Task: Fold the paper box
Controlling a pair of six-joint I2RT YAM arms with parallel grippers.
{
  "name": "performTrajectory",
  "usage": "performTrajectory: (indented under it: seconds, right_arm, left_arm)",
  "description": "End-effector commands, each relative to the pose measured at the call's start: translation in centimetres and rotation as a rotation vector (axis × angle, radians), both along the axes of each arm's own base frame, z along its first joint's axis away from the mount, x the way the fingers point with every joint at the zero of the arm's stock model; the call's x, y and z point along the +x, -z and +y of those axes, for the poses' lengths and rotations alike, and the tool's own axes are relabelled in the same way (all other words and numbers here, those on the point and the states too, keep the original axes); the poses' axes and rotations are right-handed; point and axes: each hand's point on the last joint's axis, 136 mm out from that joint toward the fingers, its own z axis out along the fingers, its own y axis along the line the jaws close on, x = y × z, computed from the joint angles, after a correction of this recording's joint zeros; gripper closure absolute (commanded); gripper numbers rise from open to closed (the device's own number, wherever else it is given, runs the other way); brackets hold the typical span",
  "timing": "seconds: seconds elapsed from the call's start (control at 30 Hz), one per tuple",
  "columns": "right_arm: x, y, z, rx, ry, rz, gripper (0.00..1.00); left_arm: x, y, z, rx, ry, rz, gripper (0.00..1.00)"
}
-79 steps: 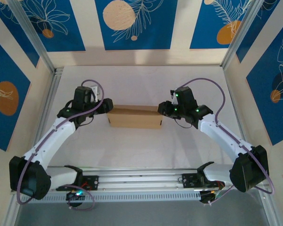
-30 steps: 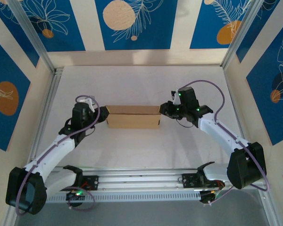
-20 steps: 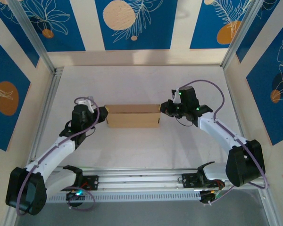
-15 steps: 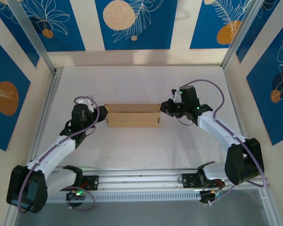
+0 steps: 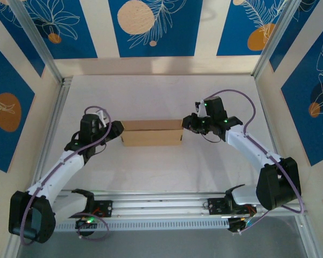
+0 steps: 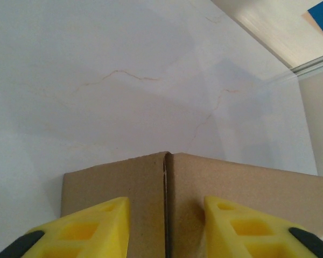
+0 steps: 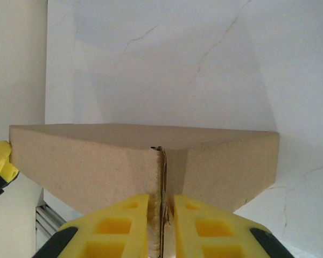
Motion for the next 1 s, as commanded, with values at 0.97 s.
performTrajectory:
  seconds: [0.97]
  right_arm:
    - [-4.5,4.7,-2.2,-0.215,0.047,-0.023,0.86]
  left_arm:
    - [-5.4,5.6,0.4,-0.047,-0.013,0.197,0.91]
